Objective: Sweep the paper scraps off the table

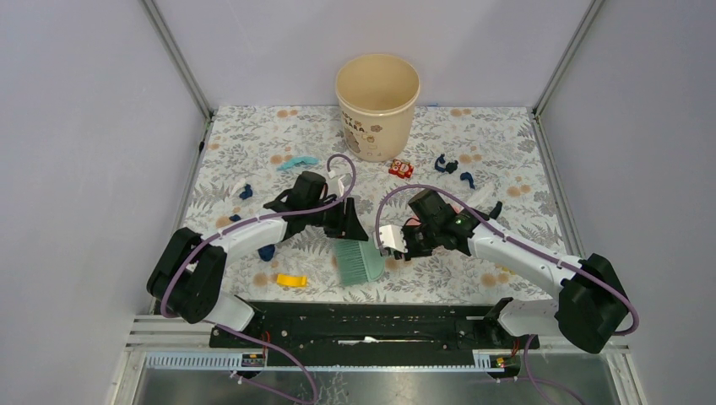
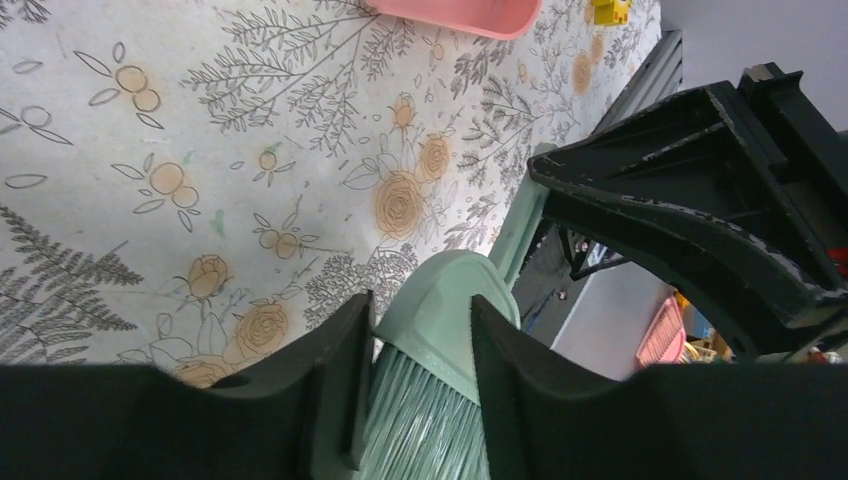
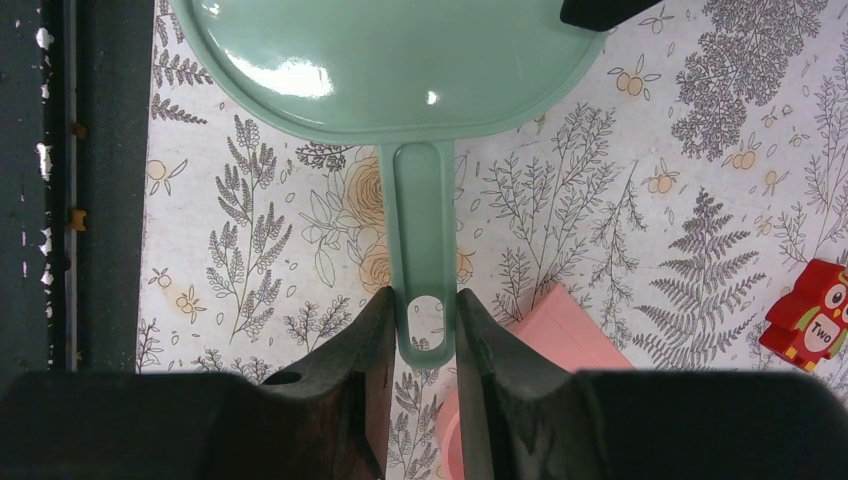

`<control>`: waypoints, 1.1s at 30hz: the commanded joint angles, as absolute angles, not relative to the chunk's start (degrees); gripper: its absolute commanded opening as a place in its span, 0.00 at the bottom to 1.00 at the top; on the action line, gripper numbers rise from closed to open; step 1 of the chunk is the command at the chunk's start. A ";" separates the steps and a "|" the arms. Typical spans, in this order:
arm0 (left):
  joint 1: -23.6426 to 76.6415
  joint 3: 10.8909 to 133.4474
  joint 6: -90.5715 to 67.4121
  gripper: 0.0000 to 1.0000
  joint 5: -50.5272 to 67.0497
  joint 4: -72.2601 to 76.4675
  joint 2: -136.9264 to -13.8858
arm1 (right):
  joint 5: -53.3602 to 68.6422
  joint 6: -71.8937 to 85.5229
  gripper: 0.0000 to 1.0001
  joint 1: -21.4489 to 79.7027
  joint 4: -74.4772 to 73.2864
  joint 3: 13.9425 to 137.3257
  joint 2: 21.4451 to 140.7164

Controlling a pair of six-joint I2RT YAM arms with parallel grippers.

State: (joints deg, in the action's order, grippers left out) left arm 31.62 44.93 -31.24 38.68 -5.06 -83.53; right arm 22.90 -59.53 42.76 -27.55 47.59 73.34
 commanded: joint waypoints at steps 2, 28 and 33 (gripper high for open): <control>32.57 46.58 -30.53 0.35 44.23 -1.69 -83.48 | 21.90 -58.28 0.00 43.33 -25.44 48.12 72.13; 34.13 45.49 -26.05 0.00 43.33 -0.72 -75.17 | 45.66 -33.51 0.70 31.65 -29.64 60.24 69.73; 34.26 44.18 -26.28 0.00 42.83 -0.19 -69.09 | 49.61 -19.04 0.78 24.51 -27.91 63.18 70.48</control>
